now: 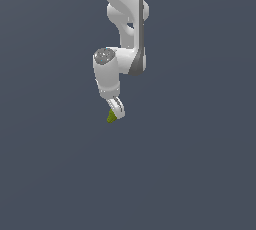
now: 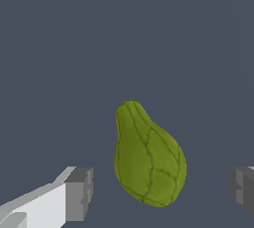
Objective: Pick up the object and move it to a goal position.
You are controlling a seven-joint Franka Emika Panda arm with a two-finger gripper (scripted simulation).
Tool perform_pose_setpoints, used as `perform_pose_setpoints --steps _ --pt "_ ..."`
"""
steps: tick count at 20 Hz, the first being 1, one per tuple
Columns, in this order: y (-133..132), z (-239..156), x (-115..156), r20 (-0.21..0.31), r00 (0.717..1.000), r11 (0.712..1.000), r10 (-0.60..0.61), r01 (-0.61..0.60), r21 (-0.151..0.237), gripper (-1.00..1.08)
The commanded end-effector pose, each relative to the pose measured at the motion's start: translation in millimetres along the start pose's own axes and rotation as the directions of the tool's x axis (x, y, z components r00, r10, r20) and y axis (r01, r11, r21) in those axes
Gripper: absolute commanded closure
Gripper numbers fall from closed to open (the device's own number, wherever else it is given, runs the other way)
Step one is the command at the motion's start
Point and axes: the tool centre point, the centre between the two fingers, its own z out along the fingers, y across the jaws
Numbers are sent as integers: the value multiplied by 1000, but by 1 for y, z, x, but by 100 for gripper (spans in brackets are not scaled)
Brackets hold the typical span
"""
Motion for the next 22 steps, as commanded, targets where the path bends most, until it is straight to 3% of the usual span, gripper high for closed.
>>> perform_pose_setpoints --steps 1,15,16,22 --pt "0 4 0 0 1000 1000 0 0 0 -92" --pt "1 49 0 0 1000 1000 5 -5 0 -92" --pt "1 49 0 0 1000 1000 5 -5 0 108" --pt "1 49 0 0 1000 1000 5 -5 0 108"
